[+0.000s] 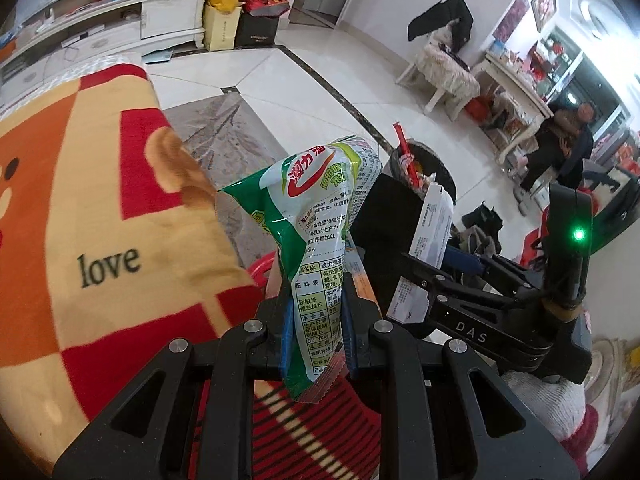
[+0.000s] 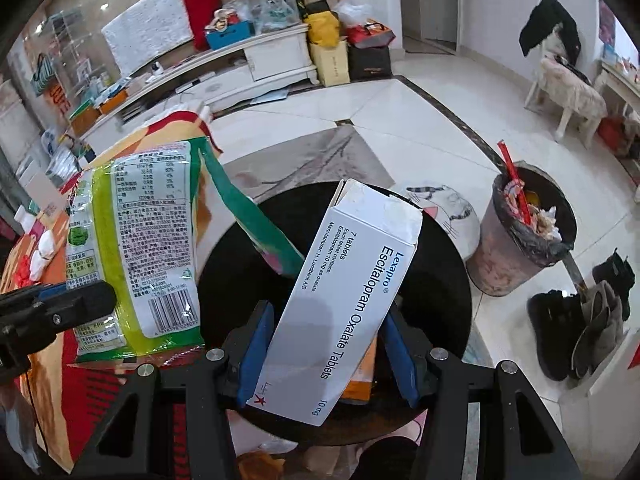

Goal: Collect trash
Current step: 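Open the right tool to drop the box while the left tool releases the snack bag into the bin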

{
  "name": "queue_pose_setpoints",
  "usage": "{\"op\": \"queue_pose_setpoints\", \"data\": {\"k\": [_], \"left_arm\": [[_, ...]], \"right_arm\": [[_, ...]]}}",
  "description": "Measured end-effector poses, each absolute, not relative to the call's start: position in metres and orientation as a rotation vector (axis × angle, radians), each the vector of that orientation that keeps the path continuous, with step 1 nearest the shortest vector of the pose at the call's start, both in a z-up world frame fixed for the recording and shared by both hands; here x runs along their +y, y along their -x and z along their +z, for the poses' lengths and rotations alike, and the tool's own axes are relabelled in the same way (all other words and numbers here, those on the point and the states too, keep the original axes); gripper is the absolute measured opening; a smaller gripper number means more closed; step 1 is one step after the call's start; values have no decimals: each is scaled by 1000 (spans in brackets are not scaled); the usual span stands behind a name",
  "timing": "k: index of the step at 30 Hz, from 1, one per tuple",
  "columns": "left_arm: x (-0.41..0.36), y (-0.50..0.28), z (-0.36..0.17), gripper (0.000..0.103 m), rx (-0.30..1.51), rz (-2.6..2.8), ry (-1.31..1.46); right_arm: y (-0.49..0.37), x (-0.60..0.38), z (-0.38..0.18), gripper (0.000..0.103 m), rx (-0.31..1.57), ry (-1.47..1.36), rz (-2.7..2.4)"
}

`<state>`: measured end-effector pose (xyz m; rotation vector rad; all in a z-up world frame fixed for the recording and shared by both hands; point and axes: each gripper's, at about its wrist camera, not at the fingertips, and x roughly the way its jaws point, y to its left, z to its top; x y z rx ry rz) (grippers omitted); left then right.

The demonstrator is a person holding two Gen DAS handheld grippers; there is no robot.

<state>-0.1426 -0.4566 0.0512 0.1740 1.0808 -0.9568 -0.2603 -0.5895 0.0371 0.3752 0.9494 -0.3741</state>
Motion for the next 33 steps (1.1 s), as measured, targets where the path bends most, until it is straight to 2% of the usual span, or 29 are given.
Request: {"op": "queue_pose_setpoints", "data": {"k": [22,24,26,28,31,33], "left_arm": [[-487,144,33,18,1122,-928,-202],[-488,145,33,18,1120,-928,-208],[-489,146,33,19,1112,-922,-214],[-490,146,33,19,1108,-921,-219],[-489,144,30,26,1120,-921,-215],[-487,143,28,36,1124,-922,-209]], "right_arm": [[254,-611,17,53,970,-431,-388],[253,-613,16,56,979,-439,-399],[254,-613,14,67,981,-443,-404],[254,-613,14,67,978,-453,-401],[256,-613,15,68,975,-460,-407],[258,-612,17,70,970,-464,-410]]}}
